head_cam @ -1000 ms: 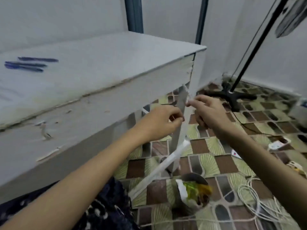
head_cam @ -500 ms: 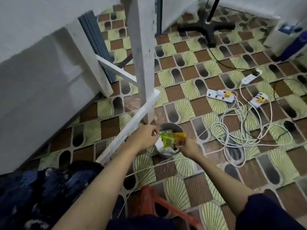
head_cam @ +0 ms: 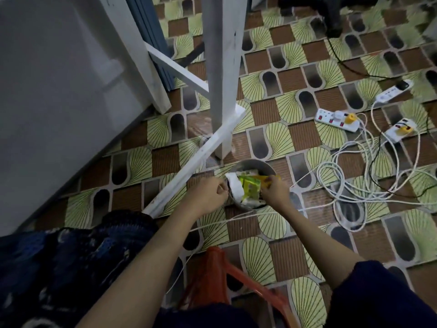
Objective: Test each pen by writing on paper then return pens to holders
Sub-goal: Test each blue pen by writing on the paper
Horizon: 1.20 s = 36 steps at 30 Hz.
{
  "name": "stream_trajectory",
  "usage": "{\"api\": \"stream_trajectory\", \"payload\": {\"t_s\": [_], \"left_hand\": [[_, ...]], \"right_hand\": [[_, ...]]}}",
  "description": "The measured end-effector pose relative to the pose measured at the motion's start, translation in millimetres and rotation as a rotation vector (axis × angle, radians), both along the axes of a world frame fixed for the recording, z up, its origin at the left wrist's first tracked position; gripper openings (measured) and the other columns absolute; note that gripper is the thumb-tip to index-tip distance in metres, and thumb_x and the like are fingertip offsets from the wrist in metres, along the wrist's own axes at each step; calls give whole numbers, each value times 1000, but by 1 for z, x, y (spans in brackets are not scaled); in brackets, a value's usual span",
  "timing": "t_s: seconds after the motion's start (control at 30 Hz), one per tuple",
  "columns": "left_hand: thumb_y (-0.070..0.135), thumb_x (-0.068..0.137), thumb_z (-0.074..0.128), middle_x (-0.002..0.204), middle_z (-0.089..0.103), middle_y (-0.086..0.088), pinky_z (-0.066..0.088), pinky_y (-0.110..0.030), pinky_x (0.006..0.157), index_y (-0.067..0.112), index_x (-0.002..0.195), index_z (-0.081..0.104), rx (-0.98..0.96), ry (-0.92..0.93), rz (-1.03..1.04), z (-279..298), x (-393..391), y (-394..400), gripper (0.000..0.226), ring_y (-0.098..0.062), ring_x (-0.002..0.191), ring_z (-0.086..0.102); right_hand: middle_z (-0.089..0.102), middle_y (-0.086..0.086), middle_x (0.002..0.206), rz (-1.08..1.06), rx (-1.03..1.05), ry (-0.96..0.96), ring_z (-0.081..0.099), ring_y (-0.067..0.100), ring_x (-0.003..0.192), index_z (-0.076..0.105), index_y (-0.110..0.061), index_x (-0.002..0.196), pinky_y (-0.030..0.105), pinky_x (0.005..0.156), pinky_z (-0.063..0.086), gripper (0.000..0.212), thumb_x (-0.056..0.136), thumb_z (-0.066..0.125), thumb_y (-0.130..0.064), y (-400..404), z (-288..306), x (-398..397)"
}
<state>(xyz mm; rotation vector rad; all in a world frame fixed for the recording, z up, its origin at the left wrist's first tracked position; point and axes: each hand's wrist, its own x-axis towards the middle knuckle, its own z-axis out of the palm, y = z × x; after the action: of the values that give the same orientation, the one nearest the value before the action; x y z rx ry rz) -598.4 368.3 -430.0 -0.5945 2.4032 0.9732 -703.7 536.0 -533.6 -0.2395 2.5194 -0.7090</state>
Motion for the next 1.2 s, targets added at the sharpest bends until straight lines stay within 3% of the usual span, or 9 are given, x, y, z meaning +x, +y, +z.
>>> {"api": "stream_trajectory", "payload": {"t_s": [0.07, 0.13, 0.27, 0.47, 0.63, 0.8, 0.9, 1.03, 1.2], "left_hand": [[24, 92, 49, 99, 64, -2, 53, -39, 81, 17, 108, 63, -14, 41, -21, 15, -6, -2, 22, -19, 88, 60], [25, 92, 50, 96, 63, 2, 53, -41, 82, 20, 105, 63, -18, 112, -22, 39, -12, -5, 19, -17, 87, 61], [29, 91, 51, 95, 62, 7, 51, -41, 80, 26, 98, 63, -154, 387, -84, 115, -14, -13, 14, -13, 89, 59], [32, 92, 46, 102, 63, 6, 45, -36, 81, 22, 103, 63, -578, 764, -90, 270, 49, -43, 23, -15, 94, 59], [35, 88, 43, 98, 63, 6, 46, -37, 80, 22, 103, 63, -867, 850, 103, 363, 158, -82, 28, -14, 92, 59], [29, 93, 52, 99, 62, 14, 44, -30, 85, 25, 102, 63, -999, 828, 422, 407, 277, -122, 15, -4, 94, 56], [30, 92, 52, 100, 62, 12, 45, -30, 82, 28, 101, 62, -1038, 716, 628, 411, 350, -152, 13, -5, 94, 56], [29, 92, 51, 100, 62, 13, 46, -29, 79, 28, 99, 62, -1025, 582, 870, 399, 439, -187, 13, -7, 94, 56], [26, 92, 51, 106, 61, 12, 45, -30, 87, 25, 101, 64, -994, 461, 1052, 385, 514, -219, 15, -10, 99, 56]], "right_hand": [[67, 18, 93, 24, -74, 91, 60, 33, 90, 66, 0, 100, 28, 66, 41, 20, 84, 59, -8, -9, 26, -6], [63, 5, 79, 58, -208, 158, 58, 16, 72, 68, -1, 95, 18, 58, 38, 15, 84, 61, -9, -21, 66, -9], [59, -8, 67, 143, -500, 352, 54, 1, 61, 70, -7, 85, 13, 59, 42, 7, 82, 64, -9, -49, 163, -13], [62, -10, 63, 324, -980, 605, 58, 4, 60, 66, -14, 76, 12, 57, 43, 7, 82, 66, -10, -92, 330, 32], [62, -10, 64, 591, -1238, 608, 56, 1, 59, 65, -15, 75, 13, 57, 44, 6, 80, 64, -15, -151, 430, 113], [63, -1, 61, 886, -1203, 525, 55, 11, 61, 65, -8, 71, 10, 58, 37, 9, 80, 65, -8, -232, 490, 202], [62, -2, 62, 1112, -1079, 466, 59, 14, 66, 65, -7, 71, 22, 66, 44, 11, 81, 62, -12, -284, 511, 257], [66, 0, 77, 1357, -911, 447, 59, 12, 71, 66, -13, 78, 19, 59, 43, 9, 84, 62, -18, -352, 522, 330], [61, 2, 98, 1548, -756, 516, 56, 16, 90, 69, -9, 94, 23, 74, 42, 14, 88, 58, -16, -430, 525, 406]]}}
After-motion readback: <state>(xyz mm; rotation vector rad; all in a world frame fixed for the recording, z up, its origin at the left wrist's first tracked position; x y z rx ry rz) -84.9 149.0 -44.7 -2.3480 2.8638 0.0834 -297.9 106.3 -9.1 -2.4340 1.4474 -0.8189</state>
